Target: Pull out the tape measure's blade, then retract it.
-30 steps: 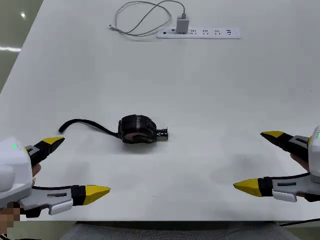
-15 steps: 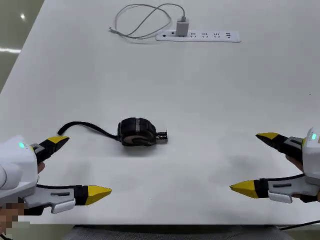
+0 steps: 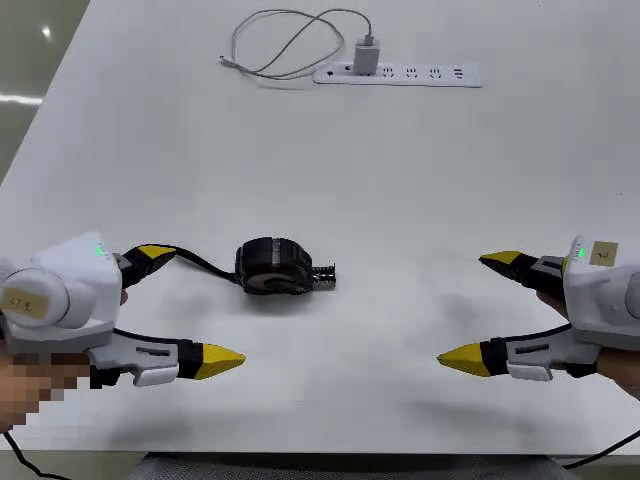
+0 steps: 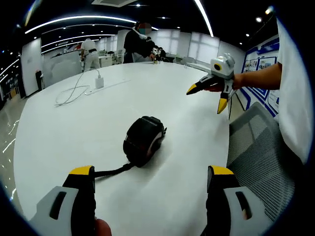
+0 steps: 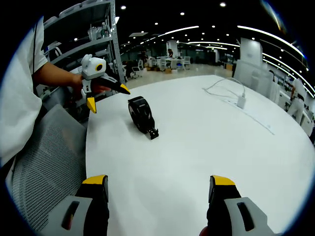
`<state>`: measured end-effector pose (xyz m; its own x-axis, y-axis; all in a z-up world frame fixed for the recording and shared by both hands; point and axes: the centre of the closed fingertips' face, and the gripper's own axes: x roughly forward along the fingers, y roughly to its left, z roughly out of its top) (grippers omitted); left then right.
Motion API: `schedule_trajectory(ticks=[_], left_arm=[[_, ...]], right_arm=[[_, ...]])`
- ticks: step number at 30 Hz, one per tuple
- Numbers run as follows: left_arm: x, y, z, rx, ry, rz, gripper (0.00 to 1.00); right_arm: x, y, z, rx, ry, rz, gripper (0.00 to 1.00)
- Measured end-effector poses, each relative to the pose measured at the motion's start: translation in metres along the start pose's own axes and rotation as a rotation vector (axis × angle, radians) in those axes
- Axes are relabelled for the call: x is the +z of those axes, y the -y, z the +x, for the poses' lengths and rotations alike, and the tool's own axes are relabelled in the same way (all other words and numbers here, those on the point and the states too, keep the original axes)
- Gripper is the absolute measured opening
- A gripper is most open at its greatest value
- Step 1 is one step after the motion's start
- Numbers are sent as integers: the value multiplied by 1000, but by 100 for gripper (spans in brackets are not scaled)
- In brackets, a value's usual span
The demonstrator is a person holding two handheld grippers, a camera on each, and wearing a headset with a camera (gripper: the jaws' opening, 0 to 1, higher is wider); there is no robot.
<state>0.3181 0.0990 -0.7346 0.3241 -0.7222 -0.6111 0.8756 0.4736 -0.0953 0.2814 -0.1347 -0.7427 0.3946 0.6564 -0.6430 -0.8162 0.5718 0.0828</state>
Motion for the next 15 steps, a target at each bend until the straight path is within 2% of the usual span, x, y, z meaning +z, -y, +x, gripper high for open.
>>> schedule_trajectory(ticks=[4, 5, 15], left_arm=[[0, -4, 6, -15, -20, 16, 90], [-2, -4, 8, -27, -39, 21, 89], [2, -17, 24, -37, -91, 75, 84]], right_arm=[[4, 1, 7, 20, -5, -19, 81], [4, 1, 9, 25, -9, -26, 80], [6, 1, 25, 71, -46, -78, 76]])
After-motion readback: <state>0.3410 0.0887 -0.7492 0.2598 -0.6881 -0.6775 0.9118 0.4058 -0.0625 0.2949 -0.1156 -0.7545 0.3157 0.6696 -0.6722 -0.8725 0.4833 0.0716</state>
